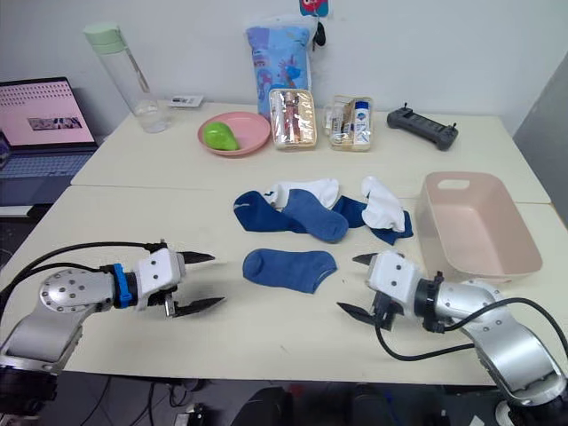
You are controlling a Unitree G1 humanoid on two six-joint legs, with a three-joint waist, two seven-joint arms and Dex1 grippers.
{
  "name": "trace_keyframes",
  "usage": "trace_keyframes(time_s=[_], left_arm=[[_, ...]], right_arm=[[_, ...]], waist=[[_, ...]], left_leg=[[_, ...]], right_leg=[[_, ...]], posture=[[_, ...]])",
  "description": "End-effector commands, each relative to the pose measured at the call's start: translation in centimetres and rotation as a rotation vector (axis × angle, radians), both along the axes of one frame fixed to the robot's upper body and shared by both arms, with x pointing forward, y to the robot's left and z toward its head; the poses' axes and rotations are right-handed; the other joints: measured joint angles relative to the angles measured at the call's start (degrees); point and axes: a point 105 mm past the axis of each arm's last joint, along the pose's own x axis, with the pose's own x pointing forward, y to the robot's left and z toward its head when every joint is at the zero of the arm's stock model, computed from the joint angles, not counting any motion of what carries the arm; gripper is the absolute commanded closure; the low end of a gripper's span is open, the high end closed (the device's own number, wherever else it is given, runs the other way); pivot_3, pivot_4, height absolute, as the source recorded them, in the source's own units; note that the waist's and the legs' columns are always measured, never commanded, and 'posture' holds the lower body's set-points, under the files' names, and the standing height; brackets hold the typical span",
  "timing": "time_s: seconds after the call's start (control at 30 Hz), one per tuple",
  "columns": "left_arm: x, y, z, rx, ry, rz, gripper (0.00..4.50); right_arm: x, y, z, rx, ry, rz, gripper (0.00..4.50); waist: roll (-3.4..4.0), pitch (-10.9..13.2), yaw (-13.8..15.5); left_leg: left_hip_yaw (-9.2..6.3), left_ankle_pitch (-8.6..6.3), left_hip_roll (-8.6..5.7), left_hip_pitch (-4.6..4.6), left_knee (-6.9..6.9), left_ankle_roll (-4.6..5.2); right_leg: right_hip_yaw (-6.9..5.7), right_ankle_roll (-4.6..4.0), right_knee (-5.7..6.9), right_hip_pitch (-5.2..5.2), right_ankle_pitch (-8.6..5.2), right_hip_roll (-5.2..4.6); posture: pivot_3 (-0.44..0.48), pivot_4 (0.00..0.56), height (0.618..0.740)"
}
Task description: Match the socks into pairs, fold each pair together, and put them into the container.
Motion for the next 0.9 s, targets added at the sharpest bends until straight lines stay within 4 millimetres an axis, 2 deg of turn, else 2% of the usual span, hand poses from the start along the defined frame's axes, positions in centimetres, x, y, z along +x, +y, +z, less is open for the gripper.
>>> trace_keyframes(time_s=[0.03,0.33,0.53,0.63,0.67,0.73,0.9], left_arm=[[0.8,-1.2,0.4,0.012,-0.082,-0.05,0.02],[2.6,-3.0,-0.4,0.074,-0.132,-0.089,0.02],[3.0,-3.0,-0.8,0.113,-0.142,-0.094,0.02],[2.9,-2.8,-1.2,0.13,-0.131,-0.104,0.59],[2.8,-2.8,-1.3,0.138,-0.127,-0.112,0.93],[2.8,-2.9,-1.5,0.146,-0.124,-0.121,1.58],[3.1,-3.4,-1.3,0.161,-0.128,-0.166,3.21]], right_arm=[[0.2,1.0,0.0,-0.052,-0.074,0.084,0.0],[2.6,4.0,-2.7,-0.101,-0.112,0.17,0.0],[5.0,5.3,-4.1,-0.117,-0.088,0.158,0.0],[5.6,5.5,-4.3,-0.122,-0.078,0.156,0.0],[5.8,5.5,-4.4,-0.126,-0.078,0.155,0.19],[6.1,5.5,-4.4,-0.133,-0.078,0.153,0.63],[6.6,5.7,-4.4,-0.121,-0.025,0.147,2.36]], waist=[[0.0,0.0,-0.2],[0.0,0.0,-0.5],[0.0,0.0,-0.6],[0.03,0.0,-0.6],[0.03,0.0,-0.6],[0.04,0.0,-0.6],[0.03,0.0,-0.7]], left_leg=[[0.01,0.0,0.0,0.01,0.0,0.0],[0.02,0.01,0.02,0.07,0.03,0.01],[0.04,0.02,0.01,0.11,0.1,0.01],[0.03,0.02,0.01,0.14,0.09,0.01],[0.02,0.02,0.02,0.15,0.09,0.01],[0.02,0.02,0.03,0.18,0.09,0.01],[0.04,0.03,0.03,0.22,0.1,0.03]], right_leg=[[0.01,0.0,0.0,0.0,0.0,0.0],[-0.03,0.0,0.14,-0.02,0.01,0.06],[-0.01,-0.01,0.18,0.01,0.04,0.07],[-0.01,-0.01,0.21,0.01,0.05,0.07],[-0.02,-0.02,0.22,0.01,0.05,0.09],[-0.02,-0.03,0.23,0.02,0.06,0.09],[-0.01,-0.06,0.25,0.05,0.09,0.1]], posture=[[0.0,0.15,0.733],[0.0,0.15,0.733],[0.0,0.15,0.733],[0.0,0.15,0.733],[0.0,0.15,0.733],[0.0,0.15,0.733],[0.0,0.15,0.733]])
